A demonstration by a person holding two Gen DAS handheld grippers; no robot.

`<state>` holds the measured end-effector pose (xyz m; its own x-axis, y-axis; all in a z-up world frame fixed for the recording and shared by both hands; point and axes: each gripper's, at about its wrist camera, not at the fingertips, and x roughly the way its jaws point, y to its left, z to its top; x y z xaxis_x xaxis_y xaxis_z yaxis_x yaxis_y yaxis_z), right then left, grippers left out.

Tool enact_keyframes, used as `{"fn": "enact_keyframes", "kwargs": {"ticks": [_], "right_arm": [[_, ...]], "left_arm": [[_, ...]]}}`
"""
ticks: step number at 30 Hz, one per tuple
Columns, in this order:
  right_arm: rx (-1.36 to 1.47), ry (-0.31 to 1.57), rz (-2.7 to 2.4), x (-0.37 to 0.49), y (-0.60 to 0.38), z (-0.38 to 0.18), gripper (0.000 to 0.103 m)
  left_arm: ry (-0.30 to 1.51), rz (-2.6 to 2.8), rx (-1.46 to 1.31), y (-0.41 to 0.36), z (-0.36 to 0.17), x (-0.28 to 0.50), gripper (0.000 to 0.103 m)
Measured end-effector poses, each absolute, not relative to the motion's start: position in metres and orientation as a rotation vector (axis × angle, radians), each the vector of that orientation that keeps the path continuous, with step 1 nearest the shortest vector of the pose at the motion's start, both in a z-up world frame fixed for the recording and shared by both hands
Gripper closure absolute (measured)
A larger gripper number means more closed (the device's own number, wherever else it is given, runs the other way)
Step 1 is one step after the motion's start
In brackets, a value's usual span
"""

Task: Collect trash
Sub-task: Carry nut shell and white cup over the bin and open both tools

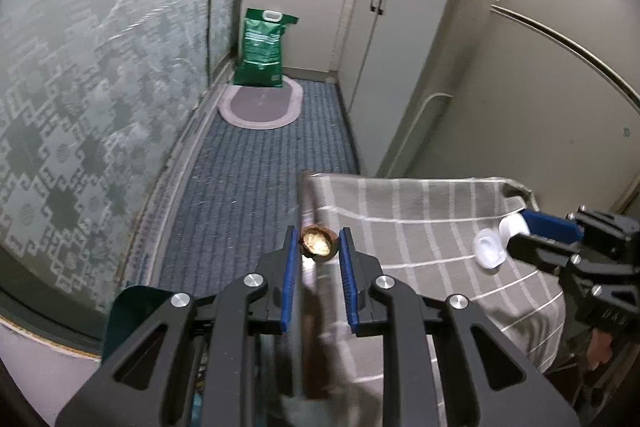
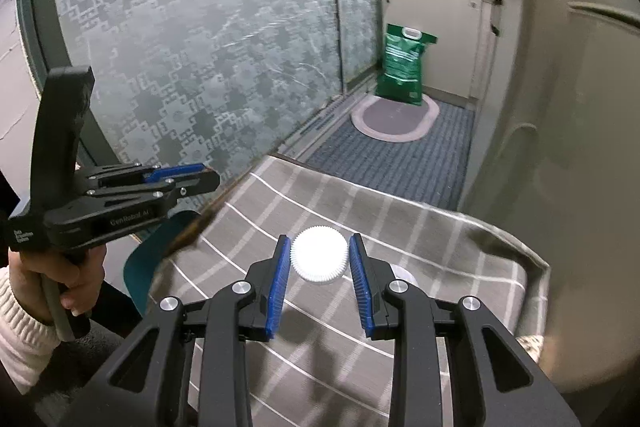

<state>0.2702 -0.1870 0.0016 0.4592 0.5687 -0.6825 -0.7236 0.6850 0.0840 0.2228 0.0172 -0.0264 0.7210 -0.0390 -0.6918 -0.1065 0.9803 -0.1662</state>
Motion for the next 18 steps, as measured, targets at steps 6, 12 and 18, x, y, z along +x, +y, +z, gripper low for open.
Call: {"fn": "enact_keyframes", "kwargs": {"ticks": [6,12,18], "right_arm": [[-0.252,0.732,0.841,0.261,-0.161,0.008,0.073],[-0.253,0.715,0.877,0.256,-0.135,0.016,0.073],[-0.277,0.712,0.916,0.247,-0.102,0.018,0.073]], "left_arm": [[0.813,0.062,-0.143,0.035,-0.038,0.206,0.081],[0.871,0.084,-0.087,0.049,-0.057,0.191,0.081],[0.922,0.102,-0.051,0.066,-0.074,0.176,0.081]]}}
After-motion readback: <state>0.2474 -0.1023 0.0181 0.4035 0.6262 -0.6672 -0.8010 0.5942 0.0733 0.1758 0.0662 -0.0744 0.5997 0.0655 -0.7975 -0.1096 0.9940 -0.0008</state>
